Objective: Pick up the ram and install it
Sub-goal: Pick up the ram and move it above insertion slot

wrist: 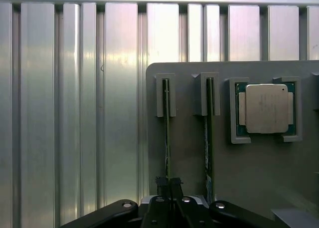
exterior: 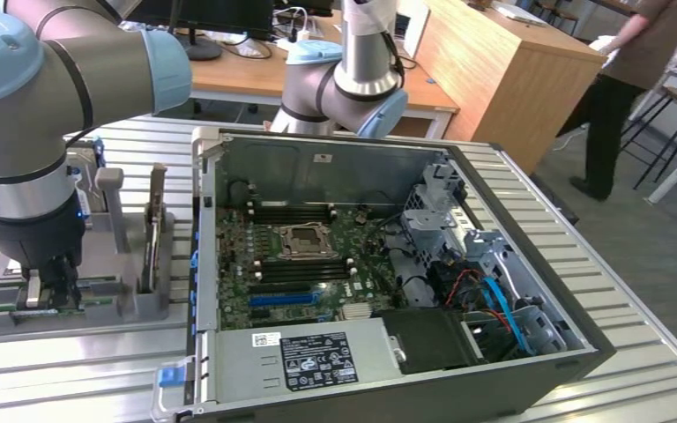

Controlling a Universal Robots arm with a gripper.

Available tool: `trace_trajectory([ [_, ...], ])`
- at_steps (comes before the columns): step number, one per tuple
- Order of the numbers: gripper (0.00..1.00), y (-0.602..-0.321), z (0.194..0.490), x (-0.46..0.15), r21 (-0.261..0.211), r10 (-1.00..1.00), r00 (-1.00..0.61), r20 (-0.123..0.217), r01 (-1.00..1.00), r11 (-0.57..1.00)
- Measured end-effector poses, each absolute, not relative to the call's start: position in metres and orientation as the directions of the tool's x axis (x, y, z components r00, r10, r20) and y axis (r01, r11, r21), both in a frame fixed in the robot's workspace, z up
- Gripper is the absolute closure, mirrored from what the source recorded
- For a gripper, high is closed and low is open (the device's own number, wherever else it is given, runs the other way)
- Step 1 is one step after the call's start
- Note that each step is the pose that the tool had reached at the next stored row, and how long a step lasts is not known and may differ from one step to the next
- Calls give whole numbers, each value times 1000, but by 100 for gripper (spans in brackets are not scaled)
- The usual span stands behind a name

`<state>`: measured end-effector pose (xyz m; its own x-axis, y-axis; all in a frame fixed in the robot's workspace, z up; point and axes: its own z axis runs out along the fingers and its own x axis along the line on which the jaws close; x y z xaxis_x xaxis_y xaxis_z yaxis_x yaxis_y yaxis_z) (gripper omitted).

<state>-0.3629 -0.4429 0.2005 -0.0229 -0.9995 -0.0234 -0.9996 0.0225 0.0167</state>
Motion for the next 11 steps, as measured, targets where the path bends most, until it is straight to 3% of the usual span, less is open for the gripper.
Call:
trace_trajectory([
  [11,88,-442,200,-363,16,-1000,-24,-4,-1000,23],
])
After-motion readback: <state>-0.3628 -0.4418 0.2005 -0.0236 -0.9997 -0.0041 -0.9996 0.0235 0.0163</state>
